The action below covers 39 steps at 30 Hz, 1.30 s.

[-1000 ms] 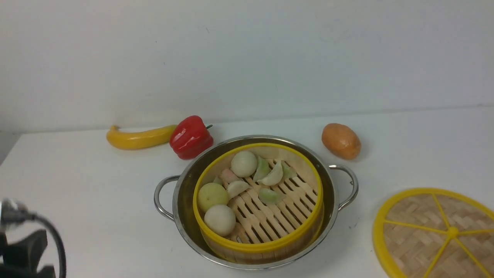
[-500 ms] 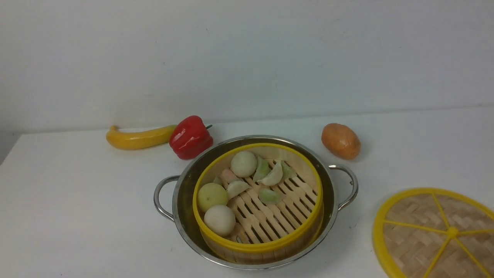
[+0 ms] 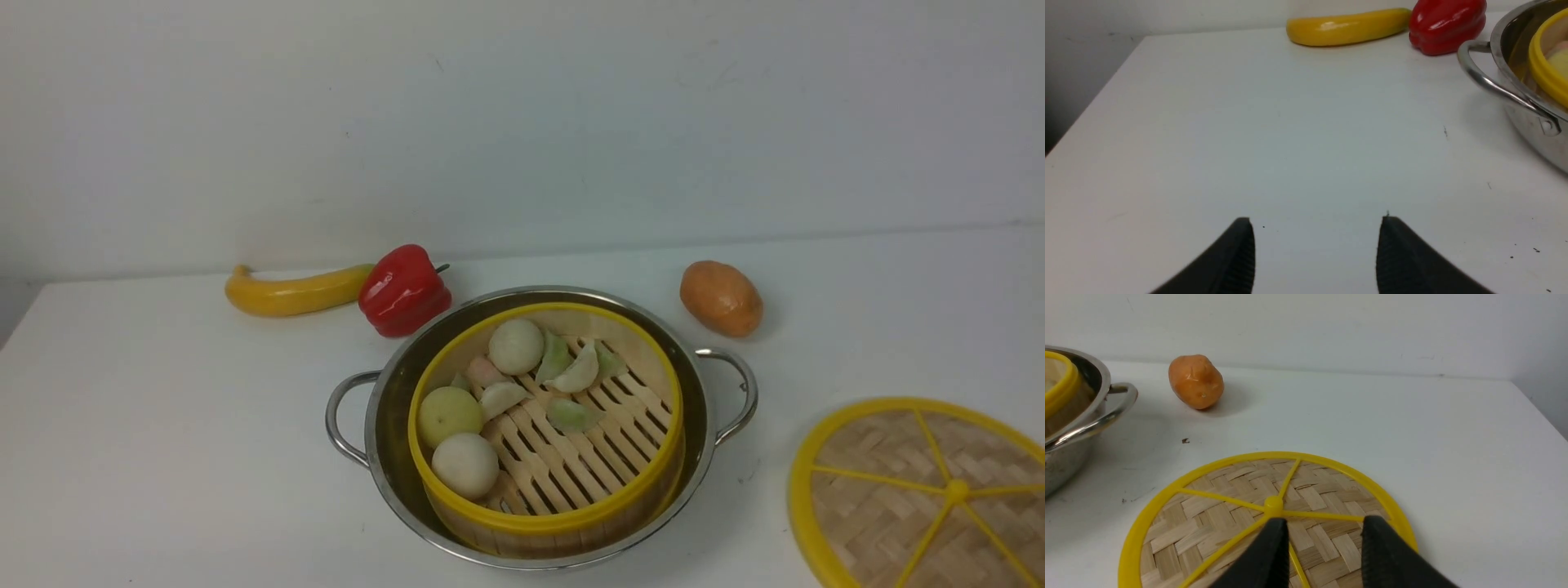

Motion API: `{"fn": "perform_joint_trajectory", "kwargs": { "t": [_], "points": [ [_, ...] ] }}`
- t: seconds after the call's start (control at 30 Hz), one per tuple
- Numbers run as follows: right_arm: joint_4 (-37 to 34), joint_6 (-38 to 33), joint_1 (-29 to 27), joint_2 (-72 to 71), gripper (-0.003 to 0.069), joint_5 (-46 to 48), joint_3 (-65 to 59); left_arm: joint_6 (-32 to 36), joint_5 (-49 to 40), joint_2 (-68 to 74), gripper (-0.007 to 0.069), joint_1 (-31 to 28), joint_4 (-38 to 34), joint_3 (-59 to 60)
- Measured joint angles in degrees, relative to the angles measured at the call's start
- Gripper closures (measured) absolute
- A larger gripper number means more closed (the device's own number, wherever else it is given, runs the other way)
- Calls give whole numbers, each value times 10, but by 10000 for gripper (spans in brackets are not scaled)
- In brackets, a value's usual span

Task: Place the steamer in the pot on the white table, and put the lid on the steamer.
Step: 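Move the gripper down to the bamboo steamer lid and grasp its center knob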

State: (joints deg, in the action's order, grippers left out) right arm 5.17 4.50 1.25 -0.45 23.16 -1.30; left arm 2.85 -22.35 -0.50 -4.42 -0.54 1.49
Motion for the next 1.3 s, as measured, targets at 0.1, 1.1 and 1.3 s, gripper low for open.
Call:
{"fn": "perform_joint_trajectory", "kwargs": {
  "t": [0.1, 1.1, 1.3],
  "points": [
    [1, 0, 0, 0, 418, 0, 0, -5, 0, 0, 246, 0, 5, 0],
    [1, 0, 0, 0, 418, 0, 0, -45, 1, 0, 246, -10, 46, 1],
    [1, 0, 0, 0, 418, 0, 0, -45, 1, 0, 246, -10, 46, 1]
  ]
}}
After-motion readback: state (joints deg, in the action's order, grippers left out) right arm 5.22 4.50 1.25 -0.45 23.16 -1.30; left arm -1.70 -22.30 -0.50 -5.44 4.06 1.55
